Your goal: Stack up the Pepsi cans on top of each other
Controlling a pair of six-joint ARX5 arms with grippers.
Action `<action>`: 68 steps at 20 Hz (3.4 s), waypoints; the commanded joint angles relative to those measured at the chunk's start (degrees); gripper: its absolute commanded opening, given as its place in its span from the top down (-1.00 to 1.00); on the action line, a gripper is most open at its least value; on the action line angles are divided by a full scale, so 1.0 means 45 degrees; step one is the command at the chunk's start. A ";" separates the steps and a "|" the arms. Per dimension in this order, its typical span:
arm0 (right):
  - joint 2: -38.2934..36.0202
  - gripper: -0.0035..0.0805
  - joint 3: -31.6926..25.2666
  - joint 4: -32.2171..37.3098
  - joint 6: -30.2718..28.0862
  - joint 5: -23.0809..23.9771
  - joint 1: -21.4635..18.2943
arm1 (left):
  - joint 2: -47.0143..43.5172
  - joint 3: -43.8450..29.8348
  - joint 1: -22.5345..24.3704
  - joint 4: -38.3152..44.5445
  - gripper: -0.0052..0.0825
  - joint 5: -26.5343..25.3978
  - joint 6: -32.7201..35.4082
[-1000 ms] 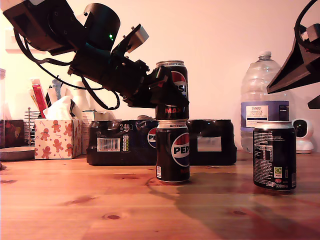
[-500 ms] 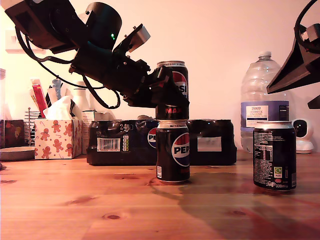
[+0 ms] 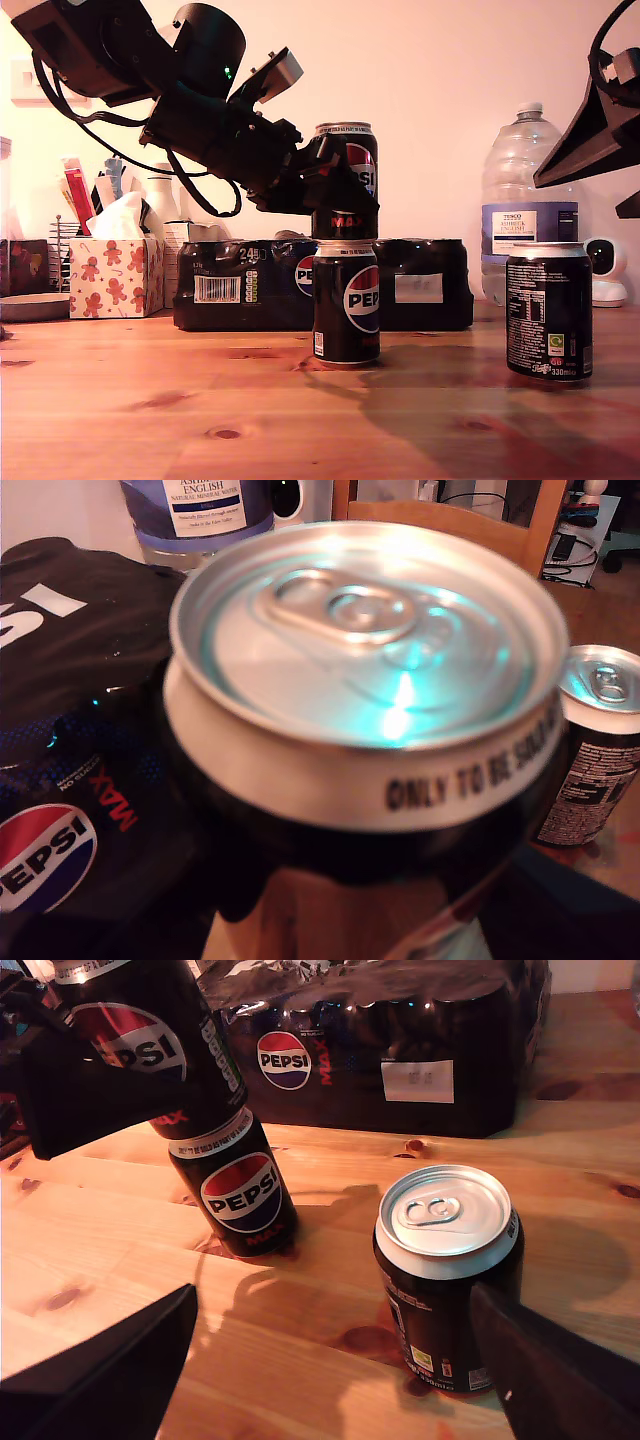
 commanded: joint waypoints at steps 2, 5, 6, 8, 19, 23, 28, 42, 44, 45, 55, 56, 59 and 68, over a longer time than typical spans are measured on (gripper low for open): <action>0.0053 -0.97 -0.0049 0.0044 -0.0083 0.0019 0.0058 | 0.0238 0.0209 -0.0029 0.0209 -0.46 -0.0015 0.0005; 0.0053 -0.97 -0.0049 0.0044 -0.0083 0.0019 0.0058 | 0.0238 0.0209 -0.0034 0.0136 -0.90 -0.0180 -0.0053; 0.0053 -0.97 -0.0049 0.0044 -0.0083 0.0019 0.0058 | 0.0238 0.0209 -0.0034 0.0102 -0.91 -0.0262 -0.0073; 0.0053 -0.97 -0.0049 0.0044 -0.0083 0.0019 0.0058 | 0.0228 0.0214 -0.0029 0.0019 -0.91 -0.0287 -0.0185; 0.0053 -0.97 -0.0049 0.0044 -0.0083 0.0019 0.0058 | 0.0039 0.0520 -0.0029 -0.0874 -0.90 0.0141 -0.0408; 0.0053 -0.97 -0.0049 0.0024 -0.0083 0.0019 0.0058 | 0.0034 0.1001 -0.0005 -0.1457 -0.90 0.0287 -0.0408; 0.0053 -0.97 -0.0049 -0.0058 -0.0083 0.0019 0.0058 | 0.0034 0.1744 -0.0005 -0.2220 -0.90 0.0291 -0.0369; 0.0053 -0.97 -0.0049 -0.0058 -0.0083 0.0019 0.0058 | 0.0034 0.2336 -0.0005 -0.2399 -0.90 0.0627 -0.0364; 0.0053 -0.97 -0.0049 -0.0058 -0.0083 0.0019 0.0058 | 0.0034 0.2574 -0.0005 -0.2492 -0.90 0.0733 -0.0369; 0.0053 -0.97 -0.0049 -0.0058 -0.0083 0.0019 0.0058 | 0.0034 0.2696 -0.0005 -0.2618 -0.90 0.0811 -0.0374; 0.0053 -0.97 -0.0049 -0.0019 -0.0083 0.0019 0.0058 | -0.0695 0.3886 -0.0005 -0.3871 -0.90 0.1117 -0.0364; 0.0053 -0.97 -0.0049 0.0049 -0.0073 0.0015 0.0058 | -0.0855 0.4109 -0.0005 -0.4109 -0.90 0.1137 -0.0364; 0.0053 -0.97 -0.0049 0.0063 0.0029 0.0010 0.0058 | -0.1370 0.4459 -0.0005 -0.4201 -0.90 0.1137 -0.0355; 0.0058 -0.97 -0.0049 -0.0306 -0.0432 0.0015 0.0058 | -0.3507 0.4619 0.0029 -0.5892 0.88 0.0884 0.0058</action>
